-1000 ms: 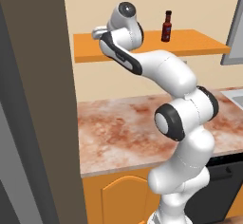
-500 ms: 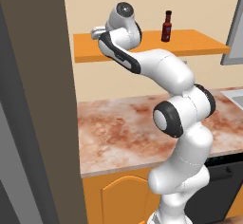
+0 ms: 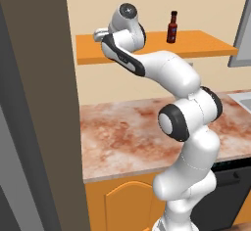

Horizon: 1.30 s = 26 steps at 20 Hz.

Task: Take 2 condiments from the cabinet and move them on the counter near the stove.Make sure the condiments are lined up with each other, next to each other.

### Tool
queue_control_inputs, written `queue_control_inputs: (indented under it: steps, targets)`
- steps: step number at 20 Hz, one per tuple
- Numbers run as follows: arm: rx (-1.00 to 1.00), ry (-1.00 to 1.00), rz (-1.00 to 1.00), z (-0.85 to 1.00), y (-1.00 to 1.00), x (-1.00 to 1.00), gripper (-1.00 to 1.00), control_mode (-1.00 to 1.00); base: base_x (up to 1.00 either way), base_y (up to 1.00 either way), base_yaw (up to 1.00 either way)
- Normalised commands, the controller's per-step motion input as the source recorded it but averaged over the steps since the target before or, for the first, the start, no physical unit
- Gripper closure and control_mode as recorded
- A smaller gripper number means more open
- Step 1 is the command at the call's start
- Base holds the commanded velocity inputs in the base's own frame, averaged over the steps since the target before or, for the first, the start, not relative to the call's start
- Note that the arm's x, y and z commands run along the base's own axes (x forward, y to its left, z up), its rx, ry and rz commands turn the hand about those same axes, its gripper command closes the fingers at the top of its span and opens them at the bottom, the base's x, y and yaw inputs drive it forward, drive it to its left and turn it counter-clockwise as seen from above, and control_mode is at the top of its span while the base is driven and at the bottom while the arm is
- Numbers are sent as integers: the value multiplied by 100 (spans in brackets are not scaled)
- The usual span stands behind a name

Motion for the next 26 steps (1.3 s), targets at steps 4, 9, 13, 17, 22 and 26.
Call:
queue_control_inputs:
  steps: [4,9,13,17,22,26]
  targets:
    - [0,0,0,-4,1,10,-100,-100,0,0,0]
    - [0,0,0,-2,0,11,-100,-100,0,0,0]
    - [0,0,0,-1,0,1,100,-100,0,0,0]
    - [0,0,0,0,0,0,100,-100,0,0,0]
    - [0,0,0,0,2,-2,100,-100,0,0,0]
    - [-4,-8,9,0,-20,-63,100,-100,0,0,0]
